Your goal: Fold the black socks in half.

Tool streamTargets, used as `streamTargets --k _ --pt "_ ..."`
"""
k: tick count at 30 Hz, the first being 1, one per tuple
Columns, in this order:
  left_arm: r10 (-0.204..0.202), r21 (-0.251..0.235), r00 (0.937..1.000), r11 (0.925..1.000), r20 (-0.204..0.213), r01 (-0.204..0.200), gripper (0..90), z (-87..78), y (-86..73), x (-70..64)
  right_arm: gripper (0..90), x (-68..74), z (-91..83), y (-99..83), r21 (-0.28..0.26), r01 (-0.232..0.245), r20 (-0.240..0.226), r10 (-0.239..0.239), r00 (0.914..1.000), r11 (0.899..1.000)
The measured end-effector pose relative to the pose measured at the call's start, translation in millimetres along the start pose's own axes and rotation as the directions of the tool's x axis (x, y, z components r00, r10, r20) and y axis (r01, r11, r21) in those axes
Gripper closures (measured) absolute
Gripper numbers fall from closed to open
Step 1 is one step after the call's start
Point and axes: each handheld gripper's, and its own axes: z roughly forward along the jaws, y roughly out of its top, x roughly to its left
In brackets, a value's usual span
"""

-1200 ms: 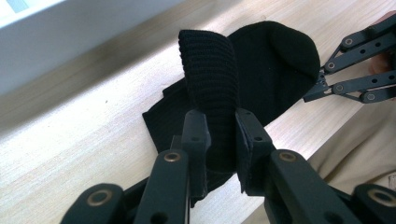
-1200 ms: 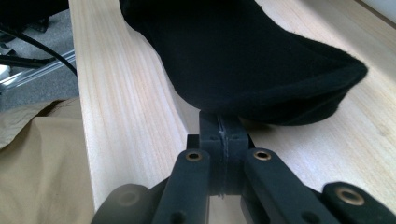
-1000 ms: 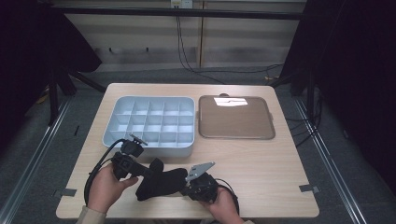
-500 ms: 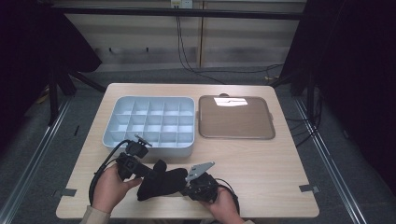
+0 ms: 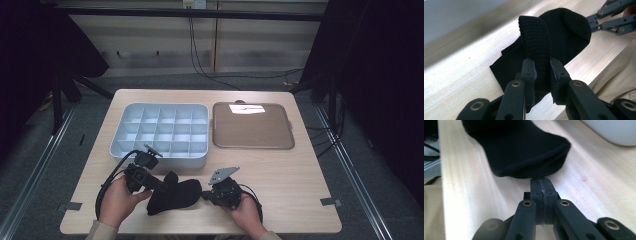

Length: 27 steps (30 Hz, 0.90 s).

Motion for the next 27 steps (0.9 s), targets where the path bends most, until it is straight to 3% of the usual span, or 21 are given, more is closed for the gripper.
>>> streamTargets --k 8,13,16,27 --pt "-0.001 -0.004 1.0 1.0 0.002 0.001 75.9 -1.8 -1.1 1.3 89.1 -7.2 4.2 4.1 -0.018 0.022 0.045 -0.021 0.9988 1.0" --pt "-0.004 -0.004 1.0 1.0 0.007 0.004 75.9 -2.2 -1.4 2.0 89.0 -16.1 6.5 6.3 -0.036 -0.023 0.055 0.025 0.9981 0.999" --pt "0.004 -0.002 0.9999 1.0 0.014 -0.004 76.0 -0.4 -0.5 2.6 88.3 -20.4 8.4 8.1 -0.044 -0.017 0.07 0.02 0.9973 0.999" --pt "0.028 0.016 0.9996 0.9995 0.004 -0.028 75.8 7.2 5.6 -7.2 88.1 -10.5 8.3 4.3 -0.054 0.005 0.046 -0.003 0.9989 0.999"
